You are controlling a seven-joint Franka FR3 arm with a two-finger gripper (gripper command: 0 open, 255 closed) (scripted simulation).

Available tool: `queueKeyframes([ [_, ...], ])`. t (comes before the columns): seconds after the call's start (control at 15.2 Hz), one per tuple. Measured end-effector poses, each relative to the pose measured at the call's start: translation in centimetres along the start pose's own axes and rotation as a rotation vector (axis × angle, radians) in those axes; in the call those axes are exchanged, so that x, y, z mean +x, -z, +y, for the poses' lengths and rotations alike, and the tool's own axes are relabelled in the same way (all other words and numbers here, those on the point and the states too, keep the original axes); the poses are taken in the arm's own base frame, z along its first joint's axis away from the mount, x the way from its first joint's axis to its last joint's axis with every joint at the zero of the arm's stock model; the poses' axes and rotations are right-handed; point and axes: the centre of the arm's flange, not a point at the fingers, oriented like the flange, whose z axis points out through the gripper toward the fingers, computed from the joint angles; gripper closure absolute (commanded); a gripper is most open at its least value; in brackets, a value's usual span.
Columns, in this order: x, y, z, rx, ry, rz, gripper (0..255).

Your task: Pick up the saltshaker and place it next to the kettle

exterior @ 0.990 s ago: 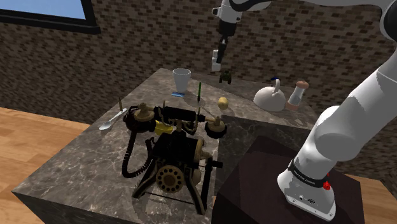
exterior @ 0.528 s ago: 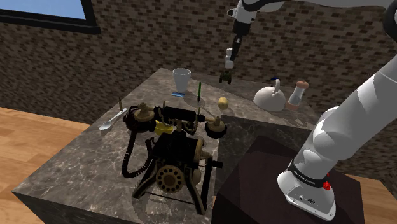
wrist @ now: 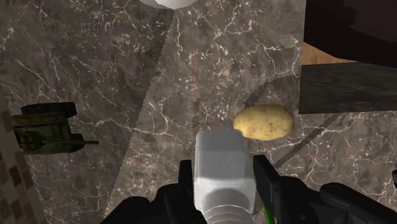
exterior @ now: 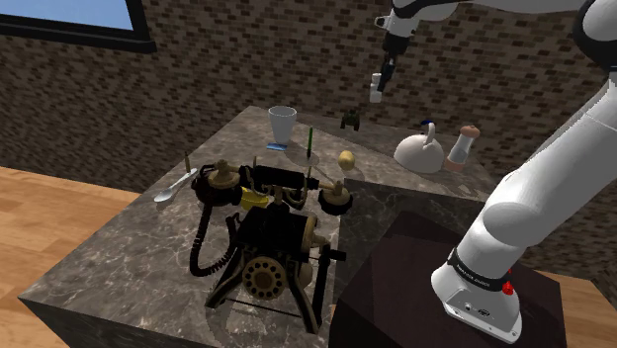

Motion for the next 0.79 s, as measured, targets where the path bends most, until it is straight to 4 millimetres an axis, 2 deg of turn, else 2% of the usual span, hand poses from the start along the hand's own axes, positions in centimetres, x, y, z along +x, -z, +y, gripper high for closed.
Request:
queueKeyframes([
  [0.46,-6.1,-0.4,6.9,0.001,-0.001,0.000,255],
  [0.59,-7.2,-1.1,7.7,0.000,0.000,0.000,255],
  [0.79,-7.4,-2.5,7.8,0.000,0.001,0.000,255],
])
